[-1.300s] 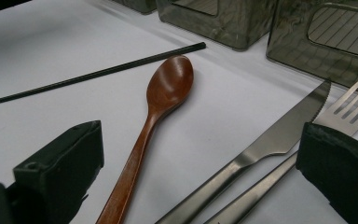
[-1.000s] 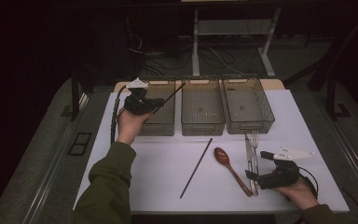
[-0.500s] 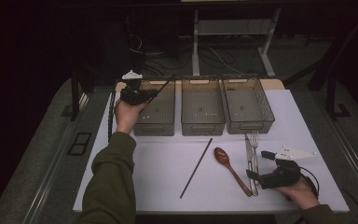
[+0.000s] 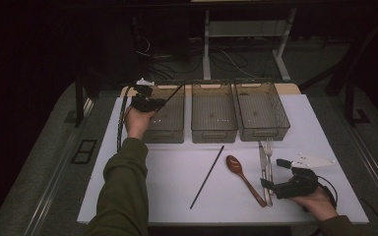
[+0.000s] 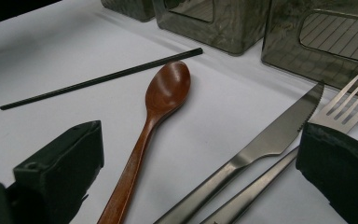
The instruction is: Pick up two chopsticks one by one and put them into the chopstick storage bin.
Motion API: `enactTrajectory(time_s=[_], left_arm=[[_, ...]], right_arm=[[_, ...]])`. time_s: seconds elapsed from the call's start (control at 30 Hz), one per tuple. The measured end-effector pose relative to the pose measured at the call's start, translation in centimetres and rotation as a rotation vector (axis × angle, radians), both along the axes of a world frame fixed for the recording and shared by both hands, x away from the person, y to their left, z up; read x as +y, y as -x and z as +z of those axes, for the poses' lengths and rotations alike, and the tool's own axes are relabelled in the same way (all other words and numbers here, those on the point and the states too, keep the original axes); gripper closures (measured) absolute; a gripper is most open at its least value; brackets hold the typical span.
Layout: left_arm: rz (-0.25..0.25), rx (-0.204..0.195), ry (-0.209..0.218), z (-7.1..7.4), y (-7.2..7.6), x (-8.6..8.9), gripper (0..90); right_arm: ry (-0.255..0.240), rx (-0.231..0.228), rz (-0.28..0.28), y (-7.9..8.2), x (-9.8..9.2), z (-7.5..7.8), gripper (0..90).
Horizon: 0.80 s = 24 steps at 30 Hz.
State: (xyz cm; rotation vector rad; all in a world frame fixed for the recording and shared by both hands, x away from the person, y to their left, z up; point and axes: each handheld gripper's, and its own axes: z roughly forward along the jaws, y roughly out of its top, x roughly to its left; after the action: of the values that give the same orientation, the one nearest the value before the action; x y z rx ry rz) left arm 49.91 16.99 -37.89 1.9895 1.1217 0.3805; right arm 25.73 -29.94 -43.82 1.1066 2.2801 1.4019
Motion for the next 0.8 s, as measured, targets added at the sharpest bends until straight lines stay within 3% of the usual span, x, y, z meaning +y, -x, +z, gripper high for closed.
enactTrajectory(time_s=[0.13,0.47,0.8], left_arm=[[0.021,-0.003,0.004,0.0,0.0,0.0,83.9],[0.02,-0.029,0.023,0.9,0.5,0.3,66.3],[-0.017,-0.052,0.059,2.7,2.7,0.1,48.5]], right_arm=[[0.002,-0.002,0.003,0.0,0.0,0.0,0.1],[0.001,0.0,0.001,0.0,0.1,0.0,0.1],[0.003,0.0,-0.002,0.0,0.0,0.0,0.1]])
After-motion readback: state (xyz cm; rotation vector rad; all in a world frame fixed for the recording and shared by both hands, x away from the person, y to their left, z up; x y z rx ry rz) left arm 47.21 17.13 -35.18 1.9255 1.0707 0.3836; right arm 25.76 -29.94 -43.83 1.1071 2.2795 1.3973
